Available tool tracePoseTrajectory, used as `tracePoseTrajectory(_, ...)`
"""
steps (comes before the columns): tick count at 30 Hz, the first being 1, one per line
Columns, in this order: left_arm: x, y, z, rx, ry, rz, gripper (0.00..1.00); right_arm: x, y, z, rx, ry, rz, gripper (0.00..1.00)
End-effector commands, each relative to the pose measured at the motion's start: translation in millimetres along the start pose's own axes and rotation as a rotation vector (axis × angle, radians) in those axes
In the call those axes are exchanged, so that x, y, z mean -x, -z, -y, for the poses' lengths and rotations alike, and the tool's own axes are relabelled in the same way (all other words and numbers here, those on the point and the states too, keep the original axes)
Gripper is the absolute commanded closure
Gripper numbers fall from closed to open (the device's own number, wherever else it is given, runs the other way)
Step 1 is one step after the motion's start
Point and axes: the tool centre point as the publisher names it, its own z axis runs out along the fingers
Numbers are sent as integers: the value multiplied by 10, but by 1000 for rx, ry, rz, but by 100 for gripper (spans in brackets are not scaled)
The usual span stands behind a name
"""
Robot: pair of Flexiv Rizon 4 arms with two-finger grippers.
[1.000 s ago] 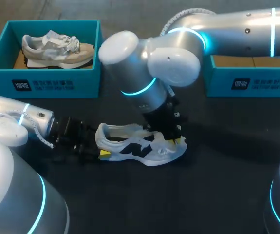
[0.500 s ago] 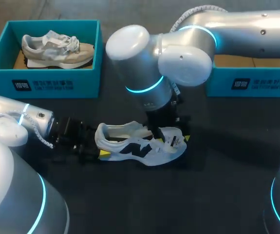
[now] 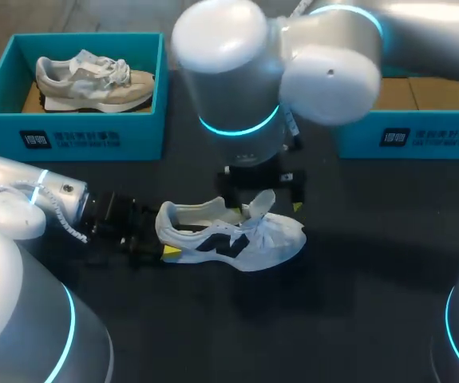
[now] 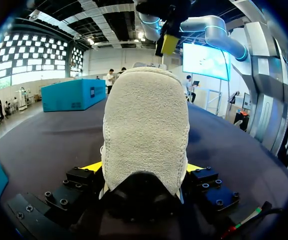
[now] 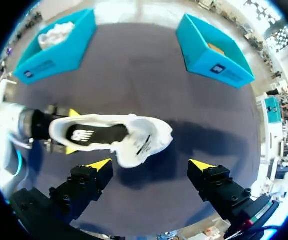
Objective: Take the shoe out of the shoebox, open the shoe tongue, remove and reinsert the insole, then place the shoe into the shoebox
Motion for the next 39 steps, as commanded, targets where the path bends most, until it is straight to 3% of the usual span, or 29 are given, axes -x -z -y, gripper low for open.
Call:
tracePoseTrajectory(1,9,-24,-24,-1,0,2,100,17,557,55,161,-340,-94,0)
tracePoseTrajectory(7,9,-24,-24,-1,0,2,100,-398,862,47,195,-179,-228,0)
tracePoseTrajectory(14,9,-24,-24,-1,0,2,100,-660,875,97,166,-143,-143,0)
tracePoseTrajectory(20,9,-24,-24,-1,0,2,100,-583,729,67,207,-77,-75,0)
tracePoseTrajectory(39,9,-24,-24,-1,0,2,100,-583,729,67,207,-77,-75,0)
